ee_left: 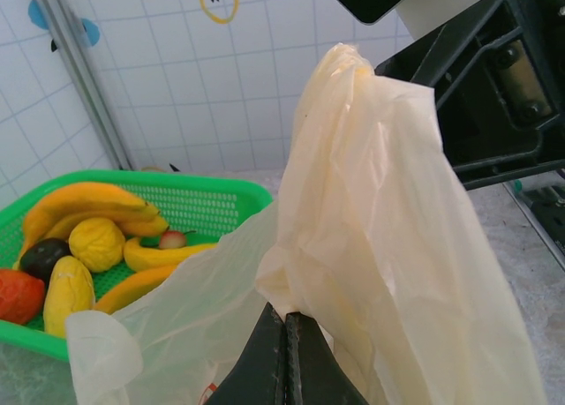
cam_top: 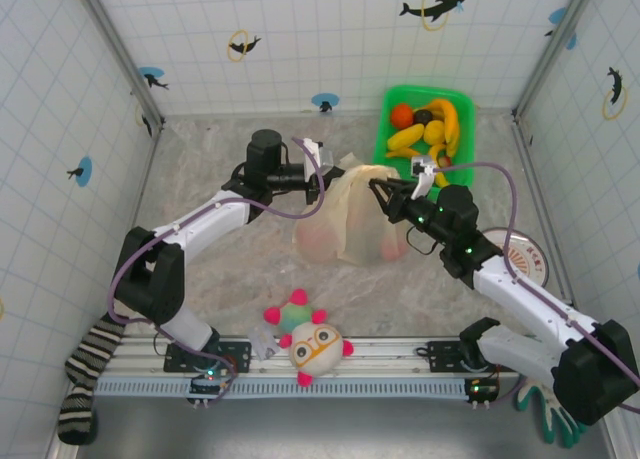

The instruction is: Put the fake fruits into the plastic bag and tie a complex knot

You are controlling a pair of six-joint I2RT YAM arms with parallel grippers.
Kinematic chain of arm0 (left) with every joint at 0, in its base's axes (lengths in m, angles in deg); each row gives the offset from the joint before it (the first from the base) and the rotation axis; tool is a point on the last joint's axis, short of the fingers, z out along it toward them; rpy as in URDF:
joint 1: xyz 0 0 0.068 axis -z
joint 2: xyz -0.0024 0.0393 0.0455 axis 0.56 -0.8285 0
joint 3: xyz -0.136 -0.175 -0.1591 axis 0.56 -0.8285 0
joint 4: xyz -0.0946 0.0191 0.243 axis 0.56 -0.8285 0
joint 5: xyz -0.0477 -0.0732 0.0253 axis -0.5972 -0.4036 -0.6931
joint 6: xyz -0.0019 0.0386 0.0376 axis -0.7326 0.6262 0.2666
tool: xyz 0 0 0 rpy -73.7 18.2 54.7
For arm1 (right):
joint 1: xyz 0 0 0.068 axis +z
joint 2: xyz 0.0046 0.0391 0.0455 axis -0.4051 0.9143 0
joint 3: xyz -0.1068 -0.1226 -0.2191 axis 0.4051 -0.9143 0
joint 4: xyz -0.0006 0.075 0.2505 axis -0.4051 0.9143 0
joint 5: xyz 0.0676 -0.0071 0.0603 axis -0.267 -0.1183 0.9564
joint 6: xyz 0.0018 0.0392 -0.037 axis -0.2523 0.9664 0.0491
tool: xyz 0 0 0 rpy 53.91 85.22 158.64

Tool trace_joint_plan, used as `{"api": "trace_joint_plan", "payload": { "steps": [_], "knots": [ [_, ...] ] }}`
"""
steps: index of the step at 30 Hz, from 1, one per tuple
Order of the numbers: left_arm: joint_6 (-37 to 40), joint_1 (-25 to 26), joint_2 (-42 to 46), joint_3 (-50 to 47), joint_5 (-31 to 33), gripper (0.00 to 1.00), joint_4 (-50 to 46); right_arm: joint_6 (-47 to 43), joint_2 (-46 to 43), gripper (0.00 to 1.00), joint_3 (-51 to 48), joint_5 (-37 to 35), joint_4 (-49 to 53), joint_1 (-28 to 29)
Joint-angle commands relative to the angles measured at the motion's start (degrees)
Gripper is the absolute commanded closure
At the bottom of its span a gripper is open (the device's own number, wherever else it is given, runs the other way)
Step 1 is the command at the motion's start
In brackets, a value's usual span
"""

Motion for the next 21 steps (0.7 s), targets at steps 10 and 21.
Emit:
{"api": "trace_joint_plan", "payload": {
  "steps": [10, 21],
  "knots": [
    [-2.89, -0.01, 2.18, 0.86, 4.64, 1.00, 0.86, -1.93, -1.20, 1.00, 3.71, 0.73, 1.67, -0.43],
    [-10.10, -2.97, 11.04, -7.73, 19.11, 1.00, 7.21, -0.26, -11.05, 1.00, 7.29, 2.18, 25.41, -0.89]
  ]
}}
